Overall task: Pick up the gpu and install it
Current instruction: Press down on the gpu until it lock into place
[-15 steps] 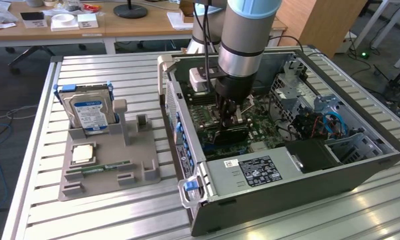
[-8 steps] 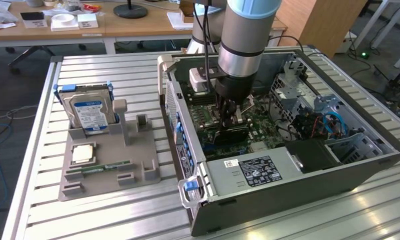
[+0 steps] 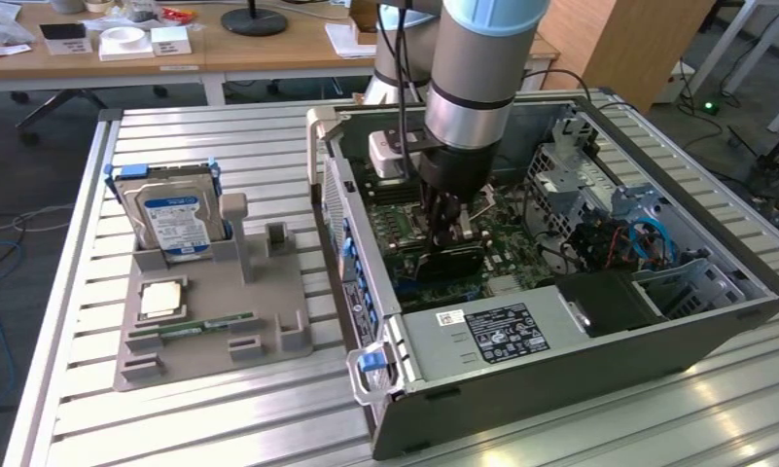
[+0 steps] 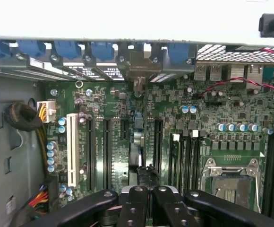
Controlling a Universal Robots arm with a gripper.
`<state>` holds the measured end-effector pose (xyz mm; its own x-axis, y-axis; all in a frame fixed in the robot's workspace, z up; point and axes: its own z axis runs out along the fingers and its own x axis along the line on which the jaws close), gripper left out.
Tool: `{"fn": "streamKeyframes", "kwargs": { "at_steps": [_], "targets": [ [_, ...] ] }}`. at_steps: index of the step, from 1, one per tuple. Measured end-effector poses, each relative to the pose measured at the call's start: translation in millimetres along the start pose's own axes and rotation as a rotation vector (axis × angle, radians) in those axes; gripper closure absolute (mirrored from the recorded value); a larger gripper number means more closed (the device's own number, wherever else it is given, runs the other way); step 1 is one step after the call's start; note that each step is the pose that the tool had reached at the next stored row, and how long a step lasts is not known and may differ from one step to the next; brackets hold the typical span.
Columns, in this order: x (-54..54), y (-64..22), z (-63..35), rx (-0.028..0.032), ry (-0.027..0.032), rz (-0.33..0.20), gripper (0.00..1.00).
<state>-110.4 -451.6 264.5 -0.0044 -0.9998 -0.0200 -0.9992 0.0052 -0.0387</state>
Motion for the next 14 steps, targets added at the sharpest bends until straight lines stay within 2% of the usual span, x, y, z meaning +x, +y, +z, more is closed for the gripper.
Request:
{"fn": "streamKeyframes", "kwargs": {
  "at_steps": [1, 9, 14],
  "targets": [
    [0.1, -0.1, -3.3, -0.0011, 0.0018, 0.000, 0.89],
    [-0.3, -1.0, -22.9, -0.0012, 0.0018, 0.000, 0.89],
    [-0.3, -1.0, -23.2, -0.0011, 0.0016, 0.000, 0.89]
  ]
}}
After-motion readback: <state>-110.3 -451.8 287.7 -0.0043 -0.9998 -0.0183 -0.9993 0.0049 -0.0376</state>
